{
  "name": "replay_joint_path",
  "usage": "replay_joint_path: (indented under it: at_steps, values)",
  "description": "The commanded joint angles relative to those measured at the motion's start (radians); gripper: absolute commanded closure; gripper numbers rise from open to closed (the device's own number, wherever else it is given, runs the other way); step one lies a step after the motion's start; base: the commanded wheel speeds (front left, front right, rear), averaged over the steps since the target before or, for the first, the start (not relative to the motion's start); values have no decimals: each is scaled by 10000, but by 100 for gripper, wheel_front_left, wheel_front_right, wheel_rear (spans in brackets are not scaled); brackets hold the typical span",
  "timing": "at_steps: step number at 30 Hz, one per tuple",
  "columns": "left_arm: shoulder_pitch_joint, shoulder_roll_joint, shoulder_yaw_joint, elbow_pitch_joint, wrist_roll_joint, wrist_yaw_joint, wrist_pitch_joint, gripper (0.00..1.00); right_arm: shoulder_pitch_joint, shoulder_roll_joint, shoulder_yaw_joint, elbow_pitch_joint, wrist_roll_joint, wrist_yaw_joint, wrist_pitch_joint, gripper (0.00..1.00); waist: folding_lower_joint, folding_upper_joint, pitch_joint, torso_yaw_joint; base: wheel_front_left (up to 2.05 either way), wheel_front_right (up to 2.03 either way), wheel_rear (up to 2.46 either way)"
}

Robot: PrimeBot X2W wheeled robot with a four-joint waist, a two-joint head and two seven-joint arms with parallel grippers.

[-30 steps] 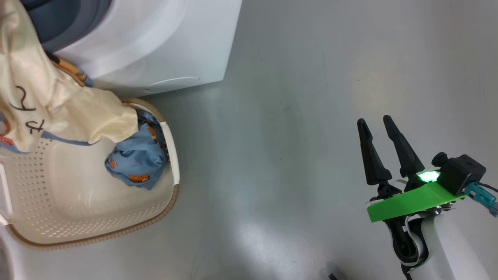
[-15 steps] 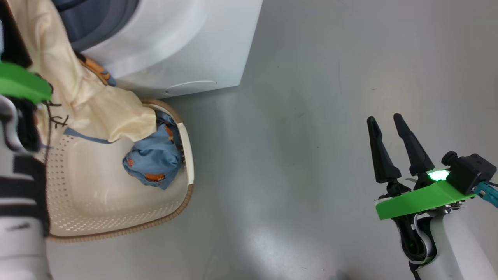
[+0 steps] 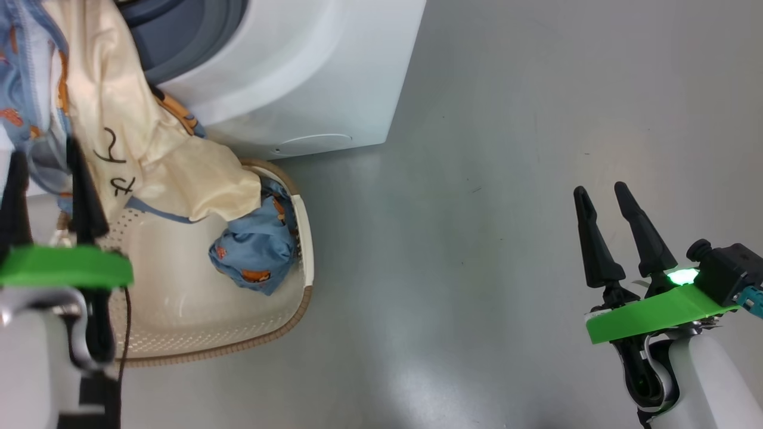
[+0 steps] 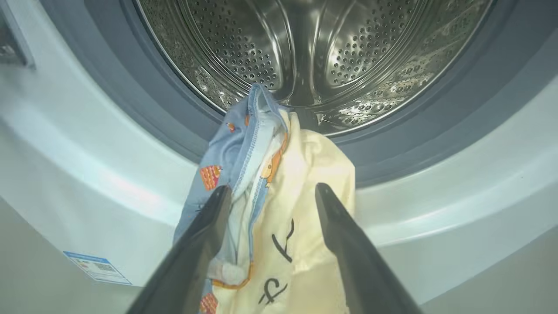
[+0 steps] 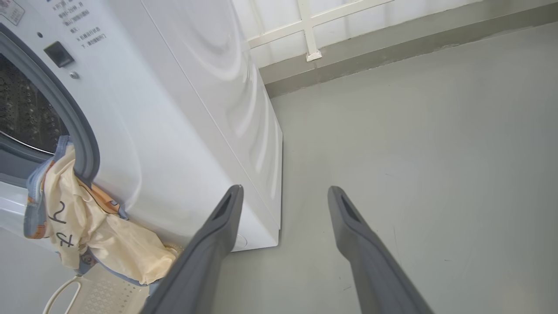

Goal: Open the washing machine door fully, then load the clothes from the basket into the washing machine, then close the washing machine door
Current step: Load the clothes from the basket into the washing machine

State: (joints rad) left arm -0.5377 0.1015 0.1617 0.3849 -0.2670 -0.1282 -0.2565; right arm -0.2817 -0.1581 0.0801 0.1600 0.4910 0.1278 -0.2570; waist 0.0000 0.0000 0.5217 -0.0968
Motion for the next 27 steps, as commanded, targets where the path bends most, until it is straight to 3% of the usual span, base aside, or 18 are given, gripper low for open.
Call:
replay_joint_path:
  at_steps: [1, 14, 21, 27]
  values:
    - [700, 208, 399, -680, 27, -24, -53, 0, 314, -125, 145, -267, -127, 29, -48, 0, 0, 0, 0, 47, 0, 0, 0]
    - [2365, -259, 420, -2246, -175, -24, -53, 0, 165, -205, 143, -280, -131, 29, -48, 0, 0, 0, 155, 89, 0, 0, 0]
    - [2314, -329, 323, -1770, -307, -24, -53, 0, 99, -188, 181, -268, -132, 29, -48, 0, 0, 0, 184, 32, 0, 0, 0]
    - [2139, -322, 82, -365, -570, -24, -53, 0, 81, -165, 255, -249, -133, 29, -48, 0, 0, 0, 218, -27, 0, 0, 0]
